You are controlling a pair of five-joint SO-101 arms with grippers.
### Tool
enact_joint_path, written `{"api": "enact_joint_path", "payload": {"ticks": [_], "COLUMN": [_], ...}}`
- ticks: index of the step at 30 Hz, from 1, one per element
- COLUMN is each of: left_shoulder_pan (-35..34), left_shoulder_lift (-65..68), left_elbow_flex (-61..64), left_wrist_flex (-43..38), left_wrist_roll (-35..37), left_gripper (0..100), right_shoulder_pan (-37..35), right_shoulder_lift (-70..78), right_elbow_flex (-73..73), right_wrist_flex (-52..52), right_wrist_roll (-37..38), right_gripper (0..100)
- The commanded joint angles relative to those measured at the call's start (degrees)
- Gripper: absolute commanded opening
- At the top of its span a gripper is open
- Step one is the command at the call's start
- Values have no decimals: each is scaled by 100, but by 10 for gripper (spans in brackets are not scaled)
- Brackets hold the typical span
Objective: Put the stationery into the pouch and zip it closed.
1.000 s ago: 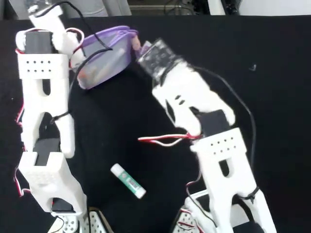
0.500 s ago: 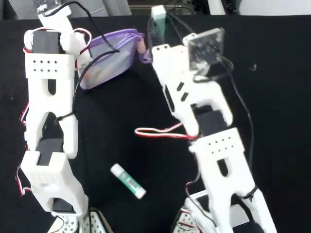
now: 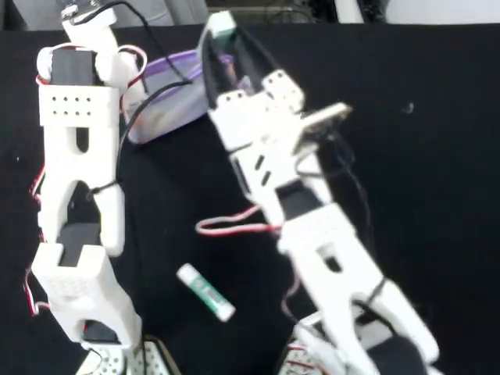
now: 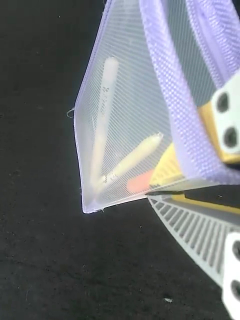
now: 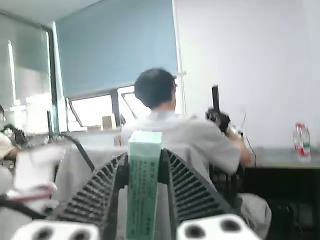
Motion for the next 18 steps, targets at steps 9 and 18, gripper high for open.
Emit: {"api": "enact_joint_path", "payload": {"ticks": [9,18], "left_shoulder_pan": [110,13], "left_shoulder_lift": [26,-18], "left_elbow_flex": [-48,57], "left_wrist_flex": [62,62], "left_wrist_roll": [-53,-53], "left_gripper": [30,30], "right_shoulder_pan": [-255,-316], "right_shoulder_lift": [1956,2000], "right_elbow_flex": [-673,-681], "right_wrist_flex": [-1178,-1187], "right_wrist_roll": [-53,-53], "right_gripper": [11,11]}}
